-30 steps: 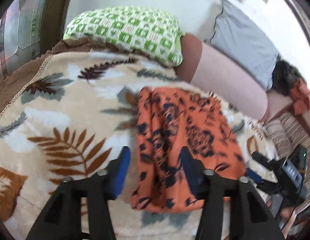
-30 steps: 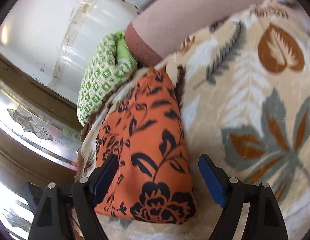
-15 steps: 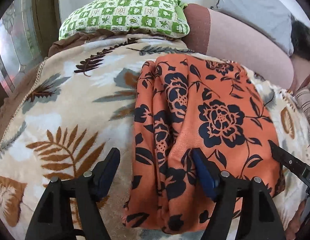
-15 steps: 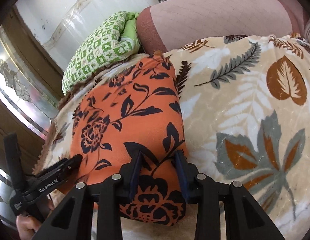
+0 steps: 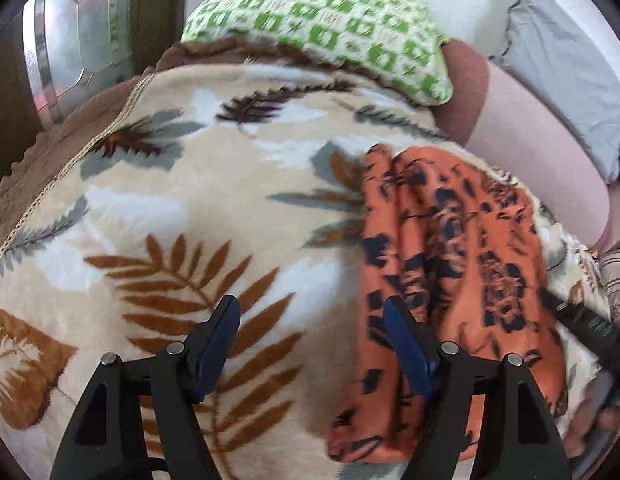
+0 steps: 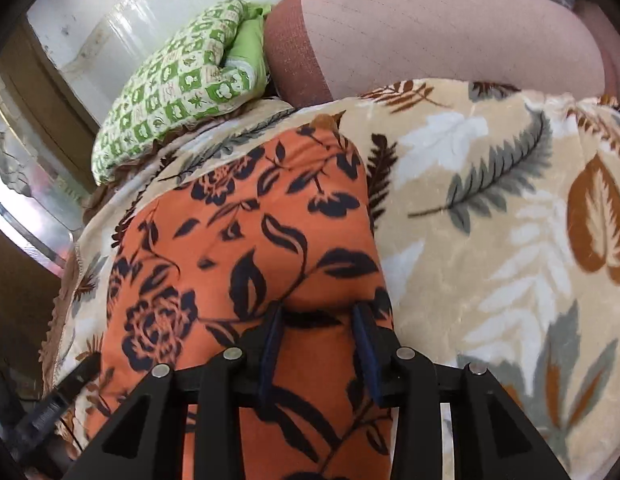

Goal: Fold small clothes
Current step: 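Grasp the folded blouse edge with the left gripper and tuck it under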

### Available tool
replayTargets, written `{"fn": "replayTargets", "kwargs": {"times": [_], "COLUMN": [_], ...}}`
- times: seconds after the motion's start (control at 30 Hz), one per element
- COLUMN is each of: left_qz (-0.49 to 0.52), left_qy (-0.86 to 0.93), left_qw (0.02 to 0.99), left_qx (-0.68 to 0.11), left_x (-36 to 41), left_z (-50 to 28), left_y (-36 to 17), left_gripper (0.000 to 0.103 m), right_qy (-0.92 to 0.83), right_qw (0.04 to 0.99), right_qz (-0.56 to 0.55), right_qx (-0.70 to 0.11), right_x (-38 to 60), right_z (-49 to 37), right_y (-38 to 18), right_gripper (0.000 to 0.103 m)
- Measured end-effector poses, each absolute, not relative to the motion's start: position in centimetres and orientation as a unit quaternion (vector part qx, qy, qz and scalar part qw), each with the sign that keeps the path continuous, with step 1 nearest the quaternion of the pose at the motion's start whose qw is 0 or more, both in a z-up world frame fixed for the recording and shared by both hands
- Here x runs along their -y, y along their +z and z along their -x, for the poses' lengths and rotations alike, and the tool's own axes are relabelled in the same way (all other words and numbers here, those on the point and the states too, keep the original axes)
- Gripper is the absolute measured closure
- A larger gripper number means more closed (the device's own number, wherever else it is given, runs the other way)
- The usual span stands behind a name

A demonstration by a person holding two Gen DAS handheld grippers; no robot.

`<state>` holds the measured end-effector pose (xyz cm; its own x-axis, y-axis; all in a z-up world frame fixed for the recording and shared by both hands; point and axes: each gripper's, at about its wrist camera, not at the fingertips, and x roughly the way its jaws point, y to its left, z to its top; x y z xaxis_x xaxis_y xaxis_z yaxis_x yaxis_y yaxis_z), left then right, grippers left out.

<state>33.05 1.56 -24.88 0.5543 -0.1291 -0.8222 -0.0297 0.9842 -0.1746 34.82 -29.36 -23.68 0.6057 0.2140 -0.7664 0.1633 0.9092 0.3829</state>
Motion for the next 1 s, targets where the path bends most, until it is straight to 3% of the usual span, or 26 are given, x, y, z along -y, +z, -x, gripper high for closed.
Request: {"fn": "replayTargets", "kwargs": {"times": [0.2,0.4,0.5,0.63,0.77,0.83,0.9,1.0], "left_qz": [0.119,0.142,0.158,0.169,0.21,0.207,0.199,0.202], "left_qy": [-0.028,-0.035,-0.057,-0.11,-0.191,-0.212,-0.215,-0.217], "left_qw": [0.87,0.867,0.862,0.858,0.831,0.828,0.83,0.827], "left_qx": [-0.478,-0.477,-0.479,-0.472,-0.478,-0.476,-0.475,-0.478], "left_x": [-3.7,-5.2,-5.4,-4.4,-2.6,-1.4,-0.5,0.7], "left_z": [-32.9,-32.9,-33.2,-33.4,-33.4,-33.3,-33.3,-33.7], "left_y": [-24.9,-24.5,-24.3,-24.0,-24.2,-24.0,-23.8,-24.2], "left_gripper": [0.027,0.028,0.027,0.027,0.024,0.022,0.017,0.014], "right_qy": [0.072,0.112,0.103,0.141,0.14,0.125,0.103,0.081], "right_qw": [0.879,0.835,0.84,0.813,0.823,0.832,0.833,0.817], "right_qz": [-0.215,-0.206,-0.204,-0.266,-0.335,-0.356,-0.37,-0.388], "right_qx": [-0.42,-0.499,-0.492,-0.498,-0.436,-0.407,-0.399,-0.418], "right_x": [25.1,17.6,17.0,19.6,25.6,29.1,32.3,35.3], "right_z": [-37.8,-45.1,-46.2,-45.2,-40.9,-38.5,-36.4,-34.7], "right_y": [-19.6,-24.0,-24.0,-22.5,-20.1,-19.7,-20.2,-22.5], "right_gripper": [0.064,0.062,0.057,0.052,0.034,0.032,0.026,0.025]}}
